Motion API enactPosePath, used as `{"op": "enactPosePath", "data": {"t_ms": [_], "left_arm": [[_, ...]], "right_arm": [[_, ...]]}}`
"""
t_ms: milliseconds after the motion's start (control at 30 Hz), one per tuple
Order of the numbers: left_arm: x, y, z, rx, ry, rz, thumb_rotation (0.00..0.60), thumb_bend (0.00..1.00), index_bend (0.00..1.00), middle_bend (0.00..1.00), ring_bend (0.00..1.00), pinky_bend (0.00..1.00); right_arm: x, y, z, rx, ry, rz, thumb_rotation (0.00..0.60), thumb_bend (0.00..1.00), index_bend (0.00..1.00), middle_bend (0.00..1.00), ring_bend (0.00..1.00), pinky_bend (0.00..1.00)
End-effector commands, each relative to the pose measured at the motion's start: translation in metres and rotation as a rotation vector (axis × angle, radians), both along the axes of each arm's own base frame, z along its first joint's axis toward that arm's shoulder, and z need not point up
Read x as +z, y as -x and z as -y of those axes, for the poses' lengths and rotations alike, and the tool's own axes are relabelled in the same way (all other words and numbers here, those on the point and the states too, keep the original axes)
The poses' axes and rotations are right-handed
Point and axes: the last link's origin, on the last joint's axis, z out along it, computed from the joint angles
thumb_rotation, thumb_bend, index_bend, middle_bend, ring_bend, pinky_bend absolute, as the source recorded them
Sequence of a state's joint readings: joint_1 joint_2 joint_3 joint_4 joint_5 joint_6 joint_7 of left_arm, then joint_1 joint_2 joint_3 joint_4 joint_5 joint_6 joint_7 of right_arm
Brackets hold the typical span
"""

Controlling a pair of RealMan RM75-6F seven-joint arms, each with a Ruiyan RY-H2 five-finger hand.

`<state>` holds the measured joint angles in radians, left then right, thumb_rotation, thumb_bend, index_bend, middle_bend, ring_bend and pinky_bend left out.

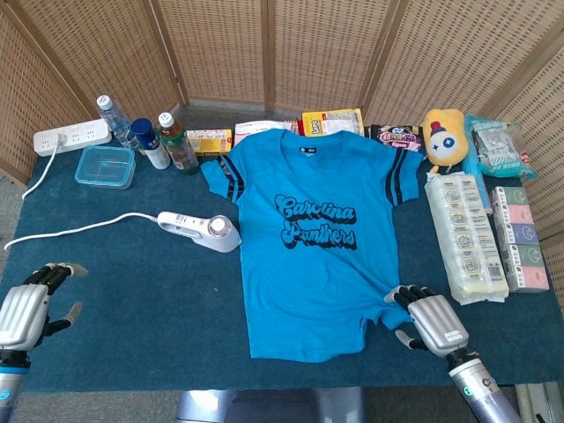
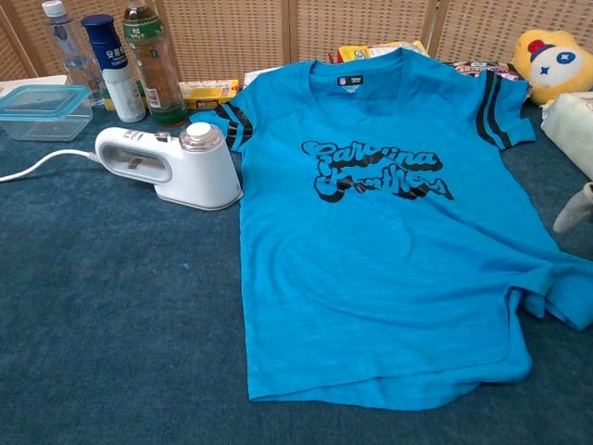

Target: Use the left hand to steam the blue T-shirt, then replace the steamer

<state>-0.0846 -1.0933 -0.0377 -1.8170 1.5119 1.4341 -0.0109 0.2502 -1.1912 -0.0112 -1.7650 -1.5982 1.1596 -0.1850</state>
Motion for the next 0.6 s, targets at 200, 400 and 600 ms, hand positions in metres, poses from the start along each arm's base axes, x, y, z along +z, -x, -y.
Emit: {"op": "enactPosePath", "data": {"t_ms": [200, 400, 600], "left_arm": [[-0.003, -0.011, -0.014, -0.027, 0.021, -0.014, 0.6, 0.31, 0.33, 0.33, 0.26, 0.3], [-0.008, -0.01, -0.016, -0.015, 0.037, -0.007, 0.6, 0.31, 0.33, 0.33, 0.26, 0.3], [-0.007, -0.009, -0.016, -0.007, 0.032, -0.007, 0.6, 0.31, 0.33, 0.33, 0.26, 0.3]], "right_arm": [[-0.031, -0.013, 0.016, 0.037, -0.081, -0.047, 0.6, 0.32, 0.29, 0.3, 0.27, 0.34], [-0.041, -0.014, 0.025, 0.045, -0.092, -0.081, 0.6, 0.32, 0.29, 0.3, 0.26, 0.33], [-0.044, -0.01, 0.028, 0.048, -0.092, -0.105, 0.6, 0.32, 0.31, 0.3, 0.26, 0.32]]}}
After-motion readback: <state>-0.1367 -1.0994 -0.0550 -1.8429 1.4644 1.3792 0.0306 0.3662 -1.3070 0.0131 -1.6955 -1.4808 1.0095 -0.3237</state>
